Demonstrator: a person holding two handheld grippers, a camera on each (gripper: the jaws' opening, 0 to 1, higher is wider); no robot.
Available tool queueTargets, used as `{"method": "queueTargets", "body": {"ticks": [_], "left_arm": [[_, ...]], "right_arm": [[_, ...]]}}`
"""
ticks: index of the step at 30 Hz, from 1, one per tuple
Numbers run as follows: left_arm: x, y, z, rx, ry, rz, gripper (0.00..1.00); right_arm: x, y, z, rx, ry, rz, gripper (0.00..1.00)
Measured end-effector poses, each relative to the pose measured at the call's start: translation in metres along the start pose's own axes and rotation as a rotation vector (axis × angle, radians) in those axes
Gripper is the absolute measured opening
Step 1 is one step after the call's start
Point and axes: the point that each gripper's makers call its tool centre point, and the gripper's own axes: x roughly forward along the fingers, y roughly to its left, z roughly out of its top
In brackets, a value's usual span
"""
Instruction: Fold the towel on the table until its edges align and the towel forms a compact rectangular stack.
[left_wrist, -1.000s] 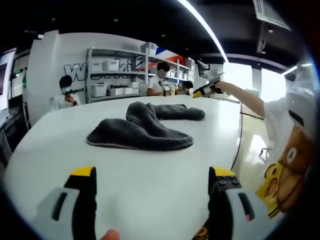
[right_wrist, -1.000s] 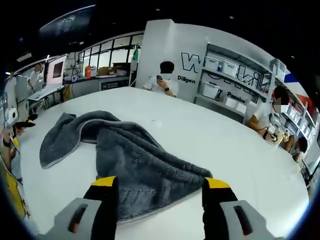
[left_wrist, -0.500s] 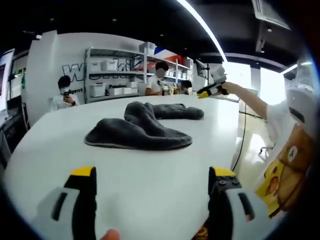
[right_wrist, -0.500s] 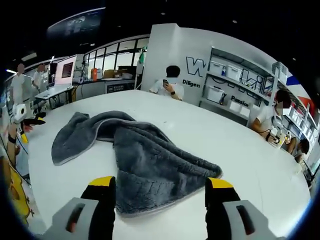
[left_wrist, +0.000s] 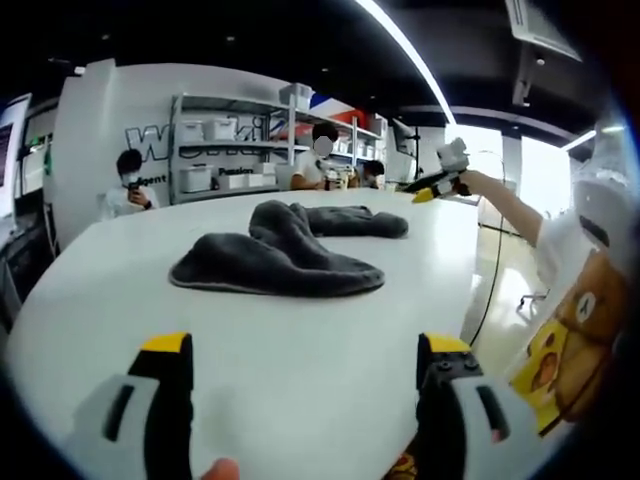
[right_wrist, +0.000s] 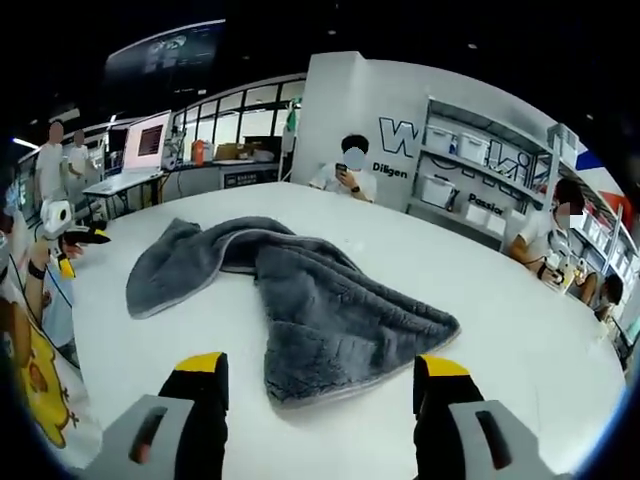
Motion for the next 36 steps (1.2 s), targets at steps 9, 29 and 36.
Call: {"method": "queueTargets", "body": {"ticks": [9, 29, 36], "left_arm": [[0.002, -0.001, -0.002, 0.002, 0.007, -0.005, 0.98], [0.001, -0.003, -0.004, 0.005, 0.021, -0.003, 0.97], [0.001, -0.006, -0.004, 0.018, 0.029, -0.011, 0.96]], "right_arm": [[-0.008, 0.011, -0.016, 0.035, -0.007, 0.009, 0.81], [-0.02, 0.061, -0.039, 0.062, -0.039, 0.057, 0.83], [-0.027, 0.076, -0.04, 0.069, -0.063, 0.068, 0.84]]}}
